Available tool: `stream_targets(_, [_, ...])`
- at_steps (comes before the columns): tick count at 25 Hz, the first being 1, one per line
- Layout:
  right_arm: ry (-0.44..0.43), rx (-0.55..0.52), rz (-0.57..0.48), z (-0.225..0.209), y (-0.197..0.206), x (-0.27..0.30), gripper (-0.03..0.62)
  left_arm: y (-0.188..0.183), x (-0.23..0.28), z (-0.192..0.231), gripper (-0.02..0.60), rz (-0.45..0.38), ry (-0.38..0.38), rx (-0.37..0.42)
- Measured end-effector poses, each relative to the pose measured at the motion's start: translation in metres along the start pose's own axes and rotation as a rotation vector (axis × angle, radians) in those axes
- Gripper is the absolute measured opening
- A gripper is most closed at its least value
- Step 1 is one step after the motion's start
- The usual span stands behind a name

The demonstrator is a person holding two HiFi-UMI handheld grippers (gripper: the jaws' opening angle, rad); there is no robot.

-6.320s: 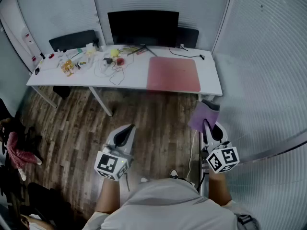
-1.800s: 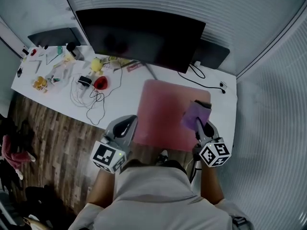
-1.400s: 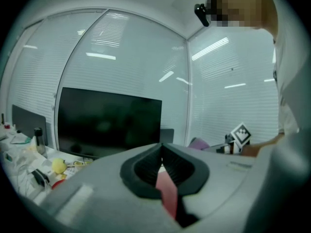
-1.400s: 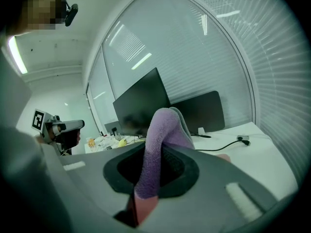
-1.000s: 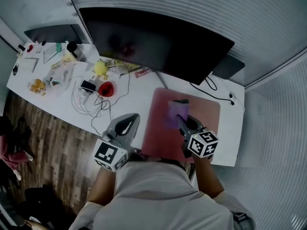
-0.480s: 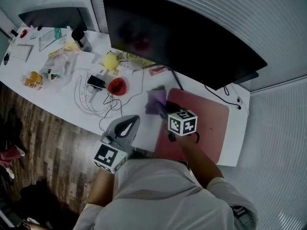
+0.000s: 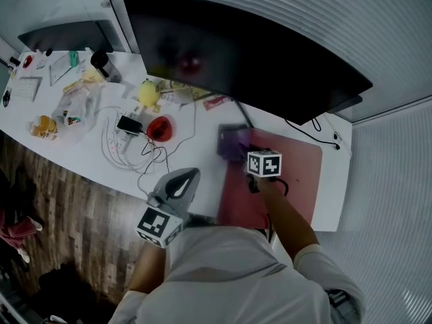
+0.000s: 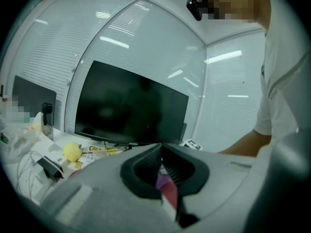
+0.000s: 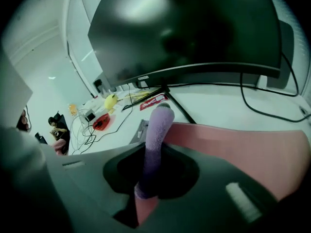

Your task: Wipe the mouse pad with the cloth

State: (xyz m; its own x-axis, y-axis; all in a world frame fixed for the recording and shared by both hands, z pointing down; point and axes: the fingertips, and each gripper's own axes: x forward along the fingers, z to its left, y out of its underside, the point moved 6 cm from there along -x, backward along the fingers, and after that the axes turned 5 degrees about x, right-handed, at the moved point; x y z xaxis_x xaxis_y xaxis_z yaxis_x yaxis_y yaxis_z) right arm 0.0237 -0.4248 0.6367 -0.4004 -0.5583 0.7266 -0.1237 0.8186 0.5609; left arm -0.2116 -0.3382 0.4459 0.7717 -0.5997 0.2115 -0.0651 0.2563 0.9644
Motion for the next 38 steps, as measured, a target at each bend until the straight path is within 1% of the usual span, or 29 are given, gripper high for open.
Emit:
stream_targets(4, [0.026,0.042,-0.023,-0.036,0.005,-0.018,0.052,-0.003,0.016,-0.023,0.002,0.012,-0.006,0.014])
stream_targets(10, [0.121,0.075,-0.056,-0.103,0.016,-0.057,0.054,-0.008,0.046,-0.080,0.002,0.034,-0.019,0.031])
stream_targets(16, [0.206,0.135,-0.080,-0.190,0.027,-0.110,0.054,-0.003,0.087,-0.149,0.002,0.052,-0.002,0.026])
stream_targets(21, [0.283,0.205,-0.110,-0.271,0.048,-0.158,0.054,0.007,0.115,-0.193,0.002,0.053,0.000,0.030])
stream_targets(24, [0.326,0.223,-0.119,-0.310,0.061,-0.187,0.054,0.011,0.128,-0.216,0.002,0.063,0.002,0.024])
stream_targets(27, [0.364,0.218,-0.130,-0.336,0.072,-0.210,0.054,0.013,0.139,-0.235,0.002,0.078,0.021,0.034])
stream_targets(31, [0.404,0.263,-0.151,-0.362,0.087,-0.232,0.055,0.010,0.152,-0.254,0.002,0.084,0.054,0.056])
stream_targets(34, [0.428,0.298,-0.171,-0.371,0.095,-0.251,0.055,0.006,0.158,-0.264,0.002,0.080,0.083,0.072])
stream_targets(36, [0.429,0.322,-0.205,-0.371,0.098,-0.265,0.054,0.001,0.159,-0.267,0.002,0.074,0.101,0.084])
stream_targets(38, [0.397,0.334,-0.266,-0.363,0.096,-0.278,0.054,-0.003,0.156,-0.267,0.002,0.067,0.118,0.094])
